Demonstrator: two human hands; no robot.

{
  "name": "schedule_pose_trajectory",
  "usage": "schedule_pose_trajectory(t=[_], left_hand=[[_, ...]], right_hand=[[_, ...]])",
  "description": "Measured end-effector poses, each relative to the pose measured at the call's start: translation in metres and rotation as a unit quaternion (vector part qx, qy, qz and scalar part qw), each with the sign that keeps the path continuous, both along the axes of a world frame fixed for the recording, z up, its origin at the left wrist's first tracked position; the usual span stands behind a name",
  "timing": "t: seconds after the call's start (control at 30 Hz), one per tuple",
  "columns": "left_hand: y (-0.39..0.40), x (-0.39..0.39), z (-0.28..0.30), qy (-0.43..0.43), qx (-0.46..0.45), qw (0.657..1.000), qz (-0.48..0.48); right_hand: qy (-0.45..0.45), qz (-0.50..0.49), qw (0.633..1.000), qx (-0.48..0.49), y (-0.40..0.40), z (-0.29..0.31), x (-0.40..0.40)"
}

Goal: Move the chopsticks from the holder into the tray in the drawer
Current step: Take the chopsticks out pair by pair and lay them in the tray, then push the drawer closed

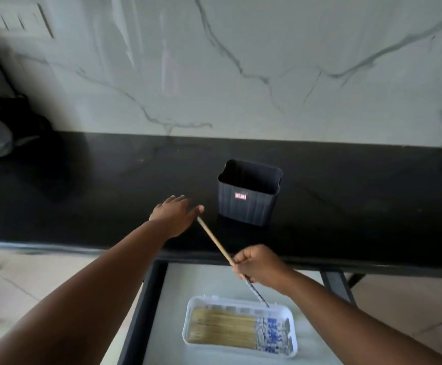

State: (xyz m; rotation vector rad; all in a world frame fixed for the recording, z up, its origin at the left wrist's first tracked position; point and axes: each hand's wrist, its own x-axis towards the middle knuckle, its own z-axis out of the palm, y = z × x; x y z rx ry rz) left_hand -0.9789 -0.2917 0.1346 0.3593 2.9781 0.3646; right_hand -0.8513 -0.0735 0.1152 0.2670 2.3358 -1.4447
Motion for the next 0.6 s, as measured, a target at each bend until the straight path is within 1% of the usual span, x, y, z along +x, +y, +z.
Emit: schedule_pose_trajectory(t=[0.03,0.1,0.2,0.3,0.37,0.47,0.53,0.6], left_hand=[[-0.002,0.002,-0.019,-0.018,-0.034,0.999,-0.003],[-0.007,0.01,-0.052,-0.026,-0.059,0.998,0.012],[-0.011,0.018,-0.075,0.049,-0.045,0.997,0.027],[-0.013,0.018,-0.078,0.071,-0.03,0.997,0.025],[-0.013,0.018,-0.079,0.074,-0.028,0.996,0.027],[-0.014,0.018,-0.08,0.079,-0.026,0.996,0.029],[-0.014,0.018,-0.08,0.08,-0.025,0.996,0.026],[-0.014,0.017,-0.081,0.078,-0.024,0.996,0.025]], right_hand=[[0.007,0.031,0.998,0.056,0.0,-0.02,0.007],[0.011,0.082,0.986,0.143,0.002,-0.054,0.022],[0.002,0.155,0.957,0.243,0.006,-0.095,0.042],[-0.009,0.242,0.913,0.327,0.006,-0.125,0.056],[-0.011,0.27,0.899,0.345,0.004,-0.136,0.061],[0.019,0.252,0.906,0.341,0.004,-0.142,0.067],[0.054,0.259,0.9,0.346,0.005,-0.142,0.07],[0.068,0.259,0.896,0.353,0.006,-0.139,0.074]])
